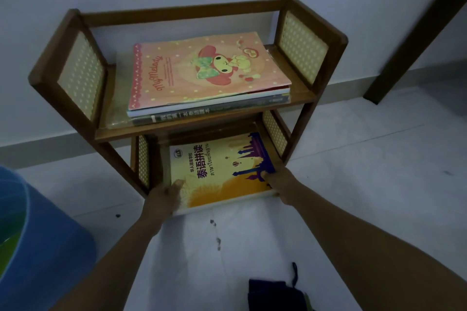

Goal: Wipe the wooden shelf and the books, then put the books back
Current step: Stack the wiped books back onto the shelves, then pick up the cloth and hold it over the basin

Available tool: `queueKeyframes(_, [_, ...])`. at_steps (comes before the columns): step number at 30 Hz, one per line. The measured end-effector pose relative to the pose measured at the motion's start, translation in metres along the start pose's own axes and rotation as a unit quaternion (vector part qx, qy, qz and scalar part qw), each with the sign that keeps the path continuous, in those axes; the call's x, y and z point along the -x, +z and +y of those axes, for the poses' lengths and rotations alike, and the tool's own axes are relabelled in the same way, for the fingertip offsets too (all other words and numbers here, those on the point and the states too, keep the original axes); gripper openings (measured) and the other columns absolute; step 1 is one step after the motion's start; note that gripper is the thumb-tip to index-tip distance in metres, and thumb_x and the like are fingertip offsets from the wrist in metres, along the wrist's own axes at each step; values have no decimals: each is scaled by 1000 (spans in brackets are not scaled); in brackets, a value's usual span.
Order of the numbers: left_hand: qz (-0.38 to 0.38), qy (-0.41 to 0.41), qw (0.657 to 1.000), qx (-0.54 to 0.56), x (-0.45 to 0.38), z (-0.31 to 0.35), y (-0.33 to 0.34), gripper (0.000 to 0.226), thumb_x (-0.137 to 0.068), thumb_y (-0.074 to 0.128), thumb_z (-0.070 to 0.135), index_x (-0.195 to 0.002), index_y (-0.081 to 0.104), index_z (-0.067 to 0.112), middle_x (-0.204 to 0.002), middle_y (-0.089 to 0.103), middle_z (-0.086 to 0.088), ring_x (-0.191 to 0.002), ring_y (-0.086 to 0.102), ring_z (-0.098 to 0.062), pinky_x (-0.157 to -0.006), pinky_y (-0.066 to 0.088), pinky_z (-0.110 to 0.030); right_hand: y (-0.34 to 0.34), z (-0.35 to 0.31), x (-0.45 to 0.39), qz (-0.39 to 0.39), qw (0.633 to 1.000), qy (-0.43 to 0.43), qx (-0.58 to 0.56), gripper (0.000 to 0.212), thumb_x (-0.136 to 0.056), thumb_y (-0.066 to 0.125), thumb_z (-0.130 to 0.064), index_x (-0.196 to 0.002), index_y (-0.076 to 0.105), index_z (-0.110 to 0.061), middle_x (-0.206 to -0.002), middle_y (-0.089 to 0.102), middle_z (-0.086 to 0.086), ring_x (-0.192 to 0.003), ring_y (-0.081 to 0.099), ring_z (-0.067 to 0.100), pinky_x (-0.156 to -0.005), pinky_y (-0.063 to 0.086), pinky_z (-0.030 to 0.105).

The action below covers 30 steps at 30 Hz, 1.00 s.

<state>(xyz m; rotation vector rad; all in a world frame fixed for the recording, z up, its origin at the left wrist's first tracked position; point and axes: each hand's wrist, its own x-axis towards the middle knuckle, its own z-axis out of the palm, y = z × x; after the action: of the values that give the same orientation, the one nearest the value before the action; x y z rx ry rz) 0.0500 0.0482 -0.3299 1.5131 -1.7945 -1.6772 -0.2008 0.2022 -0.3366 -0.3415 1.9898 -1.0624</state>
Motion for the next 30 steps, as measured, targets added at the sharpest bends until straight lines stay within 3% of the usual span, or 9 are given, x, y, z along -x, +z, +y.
queueKeyframes(1, [-31, 28, 999, -13, 4, 0, -3, 19, -88, 65, 35, -94, 63, 17, -76, 66, 6, -70, 62, -12, -64, 49, -28, -2, 0, 5, -1, 1000, -10, -11, 35, -88, 59, -20, -122, 52, -16, -110, 61, 7, -97, 59, 21, -82, 54, 36])
queueKeyframes(3, [-116, 93, 989, -26, 8, -12, -16, 72, -72, 84, 28, -134, 47, 27, -121, 65, 8, -111, 62, -9, -87, 54, -35, -7, 4, 19, -30, 997, -49, -47, 40, -86, 63, -17, -124, 51, -17, -110, 61, 2, -98, 60, 17, -76, 52, 29])
queueKeyframes(4, [-138, 125, 982, -35, 10, -19, -21, 97, -62, 91, 22, -142, 35, 28, -133, 58, 7, -122, 56, -10, -93, 52, -38, -11, 9, 25, -51, 994, -80, -53, 47, -83, 66, -15, -127, 50, -18, -113, 62, 1, -102, 61, 16, -79, 53, 29])
queueKeyframes(6, [-133, 194, 968, -85, 11, -27, -25, 112, -57, 92, 13, -144, 25, 37, -138, 51, 15, -128, 49, -4, -97, 51, -33, -16, 20, 36, -63, 989, -132, -5, 59, -78, 67, -6, -131, 47, -20, -116, 63, 2, -106, 62, 17, -86, 55, 36])
queueKeyframes(9, [-44, 246, 956, -150, 14, -17, -18, 94, -67, 83, 2, -131, 32, 49, -121, 51, 33, -111, 50, 17, -90, 47, -15, -9, 25, 30, 14, 966, -211, 152, 67, -75, 66, -3, -135, 43, -19, -119, 57, 5, -108, 54, 17, -92, 50, 34])
queueKeyframes(13, [48, 233, 951, -196, 3, -3, -10, 47, -79, 74, 7, -120, 59, 25, -114, 63, 8, -103, 61, -12, -79, 46, -23, 1, -1, 16, 113, 944, -224, 214, 52, -86, 57, 4, -135, 45, -8, -122, 51, 15, -111, 52, 24, -87, 36, 18])
queueKeyframes(17, [71, 191, 937, -285, -26, -9, -9, 25, -77, 74, 16, -101, 66, 18, -105, 68, -3, -95, 64, -23, -72, 50, -30, 6, -21, -7, 130, 944, -187, 237, 51, -86, 51, 8, -135, 48, -8, -127, 56, 15, -113, 56, 27, -92, 46, 27])
queueKeyframes(20, [87, 179, 927, -318, -37, -21, -7, 29, -75, 75, 24, -102, 65, 17, -106, 65, -6, -92, 63, -24, -72, 52, -31, 10, -18, -13, 140, 939, -172, 264, 51, -89, 46, 5, -137, 47, -11, -127, 53, 16, -115, 54, 30, -98, 48, 38])
queueKeyframes(30, [178, 133, 924, -311, 29, -18, 33, 44, -82, 65, 24, -121, 50, 7, -122, 47, -23, -107, 50, -41, -79, 50, -43, 13, 27, 61, 88, 958, -117, 245, 68, -89, 59, -15, -148, 26, -15, -136, 41, 16, -123, 46, 28, -98, 38, 29])
